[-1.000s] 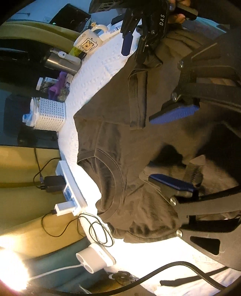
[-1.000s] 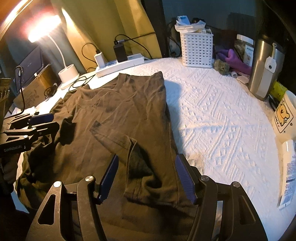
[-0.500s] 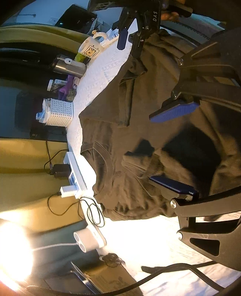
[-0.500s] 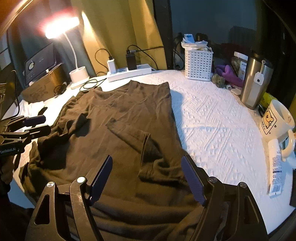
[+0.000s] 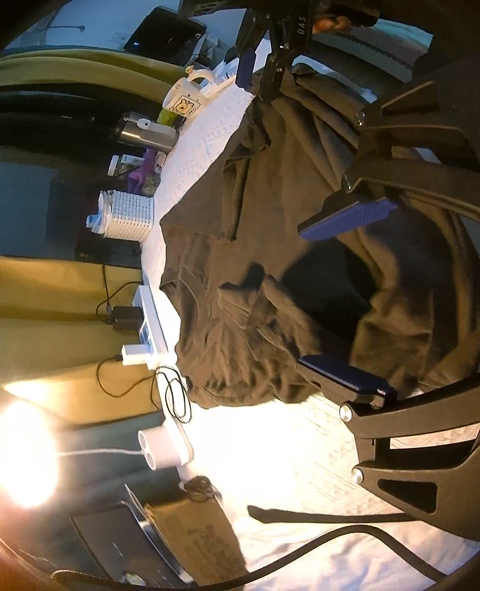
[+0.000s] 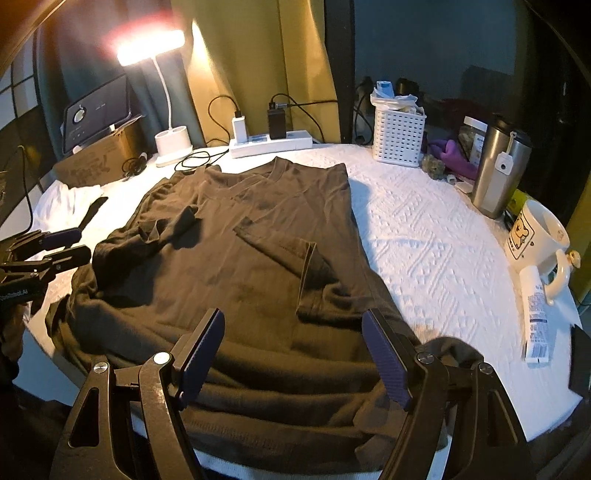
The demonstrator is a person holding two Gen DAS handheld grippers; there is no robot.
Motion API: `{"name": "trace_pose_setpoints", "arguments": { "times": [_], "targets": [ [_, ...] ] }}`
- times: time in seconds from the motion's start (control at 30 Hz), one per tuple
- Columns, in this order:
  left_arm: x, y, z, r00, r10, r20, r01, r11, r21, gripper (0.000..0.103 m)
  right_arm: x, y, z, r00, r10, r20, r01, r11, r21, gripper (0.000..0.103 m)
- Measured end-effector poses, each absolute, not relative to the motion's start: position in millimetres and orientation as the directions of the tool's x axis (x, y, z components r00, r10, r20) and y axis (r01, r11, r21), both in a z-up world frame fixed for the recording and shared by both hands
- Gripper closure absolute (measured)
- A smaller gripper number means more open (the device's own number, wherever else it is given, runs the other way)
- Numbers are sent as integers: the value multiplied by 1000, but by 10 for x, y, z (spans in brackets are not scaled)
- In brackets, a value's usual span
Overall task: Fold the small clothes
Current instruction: 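Grasp the shirt hem with the right tool and lift it toward the collar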
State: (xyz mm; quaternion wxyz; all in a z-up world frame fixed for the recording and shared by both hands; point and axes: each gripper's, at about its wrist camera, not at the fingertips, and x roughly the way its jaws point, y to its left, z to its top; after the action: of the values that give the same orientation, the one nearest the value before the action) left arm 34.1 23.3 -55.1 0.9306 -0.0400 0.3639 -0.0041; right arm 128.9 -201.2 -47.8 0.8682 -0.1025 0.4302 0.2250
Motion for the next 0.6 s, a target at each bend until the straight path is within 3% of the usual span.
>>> {"name": "trace_pose_setpoints", "arguments": {
  "times": [0.3,0.6],
  "targets": [
    [-20,447,-773,727,16,-686,-72,996,-53,35,1060,-2126,-590,534,250,-808,-481,875,-47,25],
    [-231,833,-958,723,48,-689,-180,976,-121,30,1007,-2880,-605,583,144,-799,-333,940,-73,25]
  ]
}}
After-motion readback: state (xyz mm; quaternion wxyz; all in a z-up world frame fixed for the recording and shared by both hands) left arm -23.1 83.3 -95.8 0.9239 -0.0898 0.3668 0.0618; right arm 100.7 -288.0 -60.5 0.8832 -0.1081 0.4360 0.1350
